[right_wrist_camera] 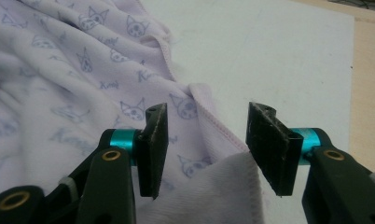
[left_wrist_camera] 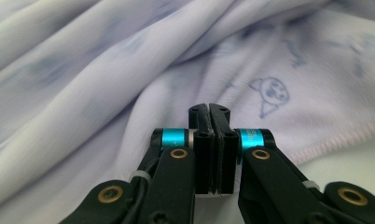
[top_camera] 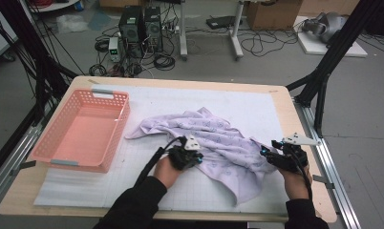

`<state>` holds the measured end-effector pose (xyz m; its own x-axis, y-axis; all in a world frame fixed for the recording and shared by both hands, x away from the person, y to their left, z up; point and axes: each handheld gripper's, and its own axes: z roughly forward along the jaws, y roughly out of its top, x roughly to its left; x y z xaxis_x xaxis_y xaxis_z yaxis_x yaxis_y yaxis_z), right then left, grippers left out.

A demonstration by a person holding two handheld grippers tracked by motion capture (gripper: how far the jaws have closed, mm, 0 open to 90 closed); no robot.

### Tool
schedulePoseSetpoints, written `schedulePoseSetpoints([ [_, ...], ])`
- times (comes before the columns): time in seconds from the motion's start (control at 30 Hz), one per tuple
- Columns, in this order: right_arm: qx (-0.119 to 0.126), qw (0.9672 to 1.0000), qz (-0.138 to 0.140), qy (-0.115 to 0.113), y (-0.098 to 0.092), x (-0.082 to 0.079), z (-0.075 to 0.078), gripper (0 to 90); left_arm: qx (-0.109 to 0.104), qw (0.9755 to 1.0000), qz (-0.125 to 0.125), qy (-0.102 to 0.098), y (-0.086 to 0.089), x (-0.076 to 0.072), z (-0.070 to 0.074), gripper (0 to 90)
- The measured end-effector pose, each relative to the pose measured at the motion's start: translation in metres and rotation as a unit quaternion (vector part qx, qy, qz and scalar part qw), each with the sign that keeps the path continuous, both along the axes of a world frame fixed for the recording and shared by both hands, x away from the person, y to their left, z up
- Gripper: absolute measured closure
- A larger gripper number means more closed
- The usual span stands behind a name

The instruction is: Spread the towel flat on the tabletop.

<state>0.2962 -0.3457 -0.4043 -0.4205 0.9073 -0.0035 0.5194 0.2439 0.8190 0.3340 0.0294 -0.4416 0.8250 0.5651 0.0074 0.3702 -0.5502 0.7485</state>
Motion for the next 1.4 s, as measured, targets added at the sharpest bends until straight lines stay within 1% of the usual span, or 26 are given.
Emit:
schedulePoseSetpoints([
  [0.03,0.0,1.0,-0.001,0.001,0.0,0.0,0.0,48.0,0.0,1.0,0.0,0.0,0.0,0.0,0.0,88.2],
  [0.07,0.001,1.0,-0.001,0.001,0.0,0.0,0.0,48.1,-0.008,0.9995,0.029,0.007,0.027,0.003,0.001,88.2],
  [0.1,0.001,1.0,0.001,0.0,0.0,0.0,0.0,48.0,-0.005,0.9991,0.042,0.003,0.04,0.004,0.002,88.2],
  [0.13,0.001,1.0,0.001,0.001,0.001,0.001,-0.001,48.0,-0.005,0.9991,0.042,0.003,0.04,0.004,0.002,88.2],
  [0.27,-0.001,0.9999,0.01,0.006,0.008,0.002,-0.001,48.0,0.006,0.9961,0.088,-0.006,0.079,0.007,0.007,88.1],
  [0.3,-0.001,0.9999,0.013,0.006,0.009,0.002,0.0,48.0,0.013,0.9932,0.115,-0.013,0.095,0.008,0.009,88.2],
  [0.33,0.001,0.9999,0.016,0.006,0.011,0.003,0.0,47.8,0.013,0.9914,0.129,-0.019,0.102,0.009,0.011,88.1],
  [0.37,0.001,0.9999,0.016,0.006,0.011,0.003,0.0,47.8,0.013,0.9914,0.129,-0.019,0.102,0.009,0.011,88.2],
  [0.4,0.001,0.9997,0.022,0.005,0.015,0.004,0.0,47.6,0.014,0.9873,0.156,-0.028,0.112,0.011,0.013,88.1],
  [0.43,0.004,0.9997,0.024,0.007,0.017,0.005,-0.001,47.4,0.014,0.9873,0.156,-0.028,0.112,0.011,0.013,88.1],
  [0.47,0.006,0.9996,0.028,0.008,0.019,0.007,-0.001,47.3,0.01,0.9856,0.166,-0.029,0.115,0.013,0.012,88.1],
  [0.63,0.021,0.9982,0.053,0.016,0.036,0.011,-0.002,46.8,0.011,0.9848,0.169,-0.038,0.112,0.015,0.011,87.9],
  [0.67,0.024,0.9967,0.073,0.025,0.049,0.013,-0.003,48.1,0.012,0.9846,0.17,-0.039,0.111,0.015,0.01,87.9],
  [0.7,0.024,0.9967,0.073,0.025,0.049,0.013,-0.003,48.1,0.012,0.9846,0.17,-0.039,0.111,0.015,0.01,87.9],
  [0.77,0.025,0.9925,0.112,0.042,0.072,0.017,-0.008,52.0,0.007,0.9839,0.174,-0.041,0.112,0.016,0.01,87.8],
  [0.8,0.011,0.9914,0.121,0.047,0.079,0.019,-0.01,53.5,0.007,0.9839,0.174,-0.041,0.112,0.016,0.01,87.9],
  [0.83,-0.008,0.991,0.121,0.055,0.086,0.021,-0.013,59.5,0.007,0.9834,0.177,-0.041,0.113,0.017,0.01,87.8],
  [0.9,-0.032,0.9885,0.13,0.07,0.093,0.026,-0.02,80.7,0.007,0.983,0.179,-0.041,0.113,0.018,0.01,87.9],
  [0.93,-0.046,0.9876,0.13,0.075,0.093,0.028,-0.021,86.7,0.006,0.9827,0.181,-0.041,0.114,0.018,0.009,87.9],
  [1.0,-0.074,0.9886,0.115,0.064,0.088,0.029,-0.021,87.8,0.0,0.9808,0.19,-0.044,0.115,0.02,0.009,87.9],
  [1.03,-0.083,0.9897,0.103,0.056,0.084,0.03,-0.019,88.0,0.0,0.9808,0.19,-0.044,0.115,0.02,0.009,87.9],
  [1.13,-0.081,0.9937,0.07,0.035,0.067,0.037,-0.015,88.2,-0.005,0.9797,0.194,-0.048,0.11,0.025,0.007,87.9],
  [1.2,-0.088,0.9944,0.054,0.021,0.062,0.044,-0.013,88.2,0.0,0.9792,0.195,-0.056,0.105,0.027,0.007,88.0],
  [1.3,-0.124,0.9917,0.036,-0.005,0.064,0.058,-0.012,88.1,0.001,0.9781,0.198,-0.064,0.098,0.033,0.01,88.0],
  [1.33,-0.13,0.9911,0.028,-0.011,0.065,0.064,-0.012,88.1,-0.002,0.977,0.201,-0.071,0.096,0.035,0.01,87.9],
  [1.4,-0.145,0.9891,0.014,-0.025,0.066,0.074,-0.014,88.1,-0.006,0.9768,0.202,-0.071,0.094,0.037,0.009,87.9],
])
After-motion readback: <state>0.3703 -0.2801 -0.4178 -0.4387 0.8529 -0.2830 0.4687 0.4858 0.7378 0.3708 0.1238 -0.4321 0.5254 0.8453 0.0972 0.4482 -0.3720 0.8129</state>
